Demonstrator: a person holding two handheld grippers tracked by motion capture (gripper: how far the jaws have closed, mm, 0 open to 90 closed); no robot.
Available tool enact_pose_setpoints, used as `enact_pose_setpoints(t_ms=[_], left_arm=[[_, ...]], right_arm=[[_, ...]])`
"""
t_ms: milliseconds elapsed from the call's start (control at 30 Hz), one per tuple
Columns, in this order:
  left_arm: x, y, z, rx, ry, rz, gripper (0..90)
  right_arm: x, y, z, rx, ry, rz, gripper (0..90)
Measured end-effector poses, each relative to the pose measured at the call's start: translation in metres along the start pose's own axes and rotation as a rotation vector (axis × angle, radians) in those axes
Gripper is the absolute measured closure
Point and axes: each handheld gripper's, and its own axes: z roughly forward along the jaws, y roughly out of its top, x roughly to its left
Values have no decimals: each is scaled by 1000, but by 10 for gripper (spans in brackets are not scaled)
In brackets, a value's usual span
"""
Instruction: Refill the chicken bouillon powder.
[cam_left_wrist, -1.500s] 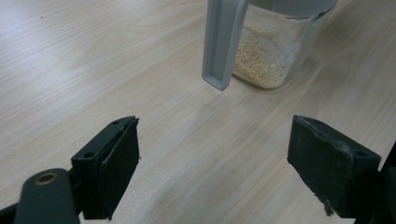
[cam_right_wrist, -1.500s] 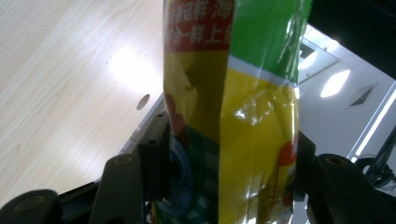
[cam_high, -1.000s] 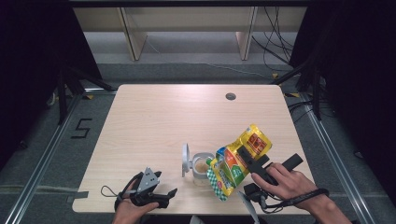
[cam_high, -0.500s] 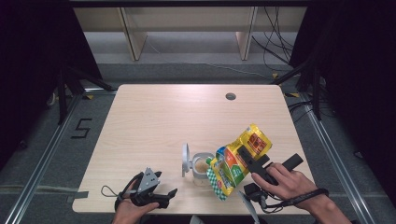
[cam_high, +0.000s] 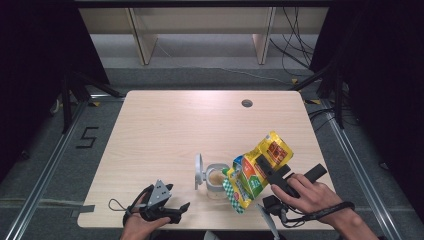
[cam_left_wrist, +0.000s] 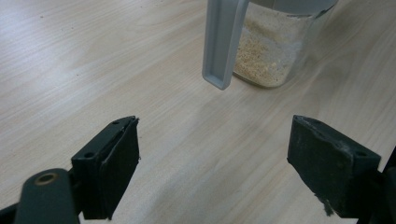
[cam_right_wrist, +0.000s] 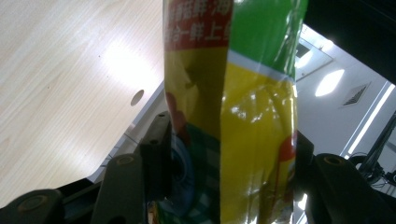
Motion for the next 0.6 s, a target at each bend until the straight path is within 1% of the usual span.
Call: enact_pose_setpoints(t_ms=[33, 67, 100, 133, 167, 200, 267, 300, 333, 367, 400, 467, 500, 567, 600], left_arm=[[0, 0, 0, -2, 0, -6, 163], [0, 0, 0, 2, 1, -4, 163], [0, 0, 0, -3, -1, -7, 163], [1, 0, -1, 13, 1, 16, 163], [1, 0, -1, 12, 3, 15, 163], [0, 0, 1, -7, 1, -7, 163], [0, 0, 0, -3, -2, -6, 163], [0, 0, 0, -2, -2, -2, 164], [1, 0, -1, 13, 2, 17, 163], [0, 0, 0, -4, -2, -4, 163], [0, 0, 0, -5, -1, -5, 163], [0, 0, 0, -2, -4, -6, 163], [1, 0, -1, 13, 2, 17, 163], [0, 0, 0, 2, 3, 5, 164], [0, 1, 0, 1, -2, -1, 164]], right_arm=[[0, 0, 0, 1, 0, -4, 504], [0, 0, 0, 0, 6, -5, 505], [0, 0, 0, 1, -1, -6, 505], [0, 0, 0, 2, -1, -7, 505], [-1, 0, -1, 5, 3, -18, 505], [-1, 0, 0, -1, -6, 0, 506], [-1, 1, 0, -5, -4, -5, 505], [-1, 2, -1, -3, 1, 5, 505], [-1, 3, -1, -4, 1, 7, 506], [-1, 3, -1, -9, -5, -2, 506], [-2, 3, -1, -6, 1, -16, 506], [-2, 4, -1, -8, 1, -18, 506], [-2, 4, -1, -9, 0, -15, 506], [-1, 6, 0, -13, 0, 8, 506], [-2, 6, 0, -15, -3, -16, 506]])
